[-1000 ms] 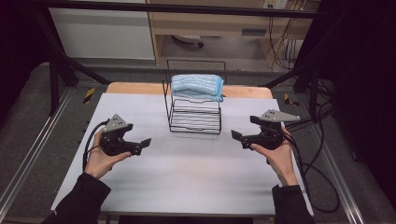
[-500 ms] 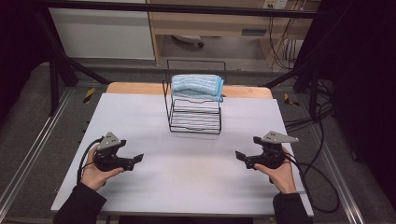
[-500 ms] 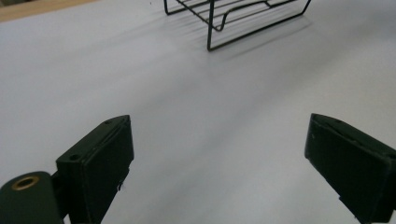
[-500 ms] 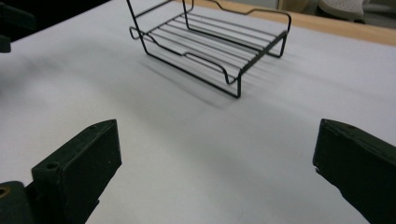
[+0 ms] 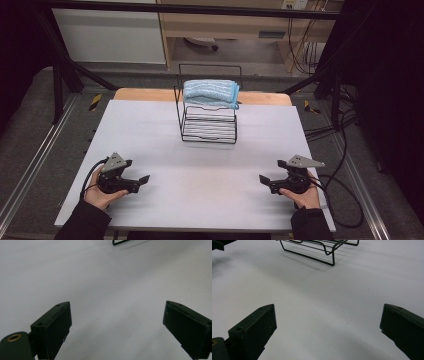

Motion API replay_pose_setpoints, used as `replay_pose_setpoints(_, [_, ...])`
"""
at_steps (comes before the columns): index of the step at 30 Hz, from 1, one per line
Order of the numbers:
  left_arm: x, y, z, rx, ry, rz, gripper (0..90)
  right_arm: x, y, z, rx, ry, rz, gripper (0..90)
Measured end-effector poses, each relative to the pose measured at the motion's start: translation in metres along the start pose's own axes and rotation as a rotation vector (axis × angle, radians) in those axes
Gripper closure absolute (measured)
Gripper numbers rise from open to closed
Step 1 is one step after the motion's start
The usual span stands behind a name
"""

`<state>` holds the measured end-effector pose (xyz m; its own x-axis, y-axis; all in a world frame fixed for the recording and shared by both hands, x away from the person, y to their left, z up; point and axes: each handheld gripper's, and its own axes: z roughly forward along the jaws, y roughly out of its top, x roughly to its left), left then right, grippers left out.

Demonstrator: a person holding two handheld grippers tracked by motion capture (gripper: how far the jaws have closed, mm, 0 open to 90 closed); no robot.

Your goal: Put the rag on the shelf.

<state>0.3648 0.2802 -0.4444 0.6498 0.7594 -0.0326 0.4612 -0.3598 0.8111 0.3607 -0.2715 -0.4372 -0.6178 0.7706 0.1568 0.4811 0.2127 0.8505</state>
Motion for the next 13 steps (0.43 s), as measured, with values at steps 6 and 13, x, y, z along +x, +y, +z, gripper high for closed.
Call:
replay_pose_setpoints(6, [-0.0016,-0.0050,-0.0008,-0.007,-0.011,-0.002,8.5,0.0000,-0.0049,-0.0014,0.011,0.006,-0.004,1.5])
replay_pose_setpoints(13, [-0.0022,-0.0071,0.0004,-0.003,-0.020,-0.011,8.5,-0.0014,-0.0061,-0.0004,0.020,0.002,-0.009,1.4])
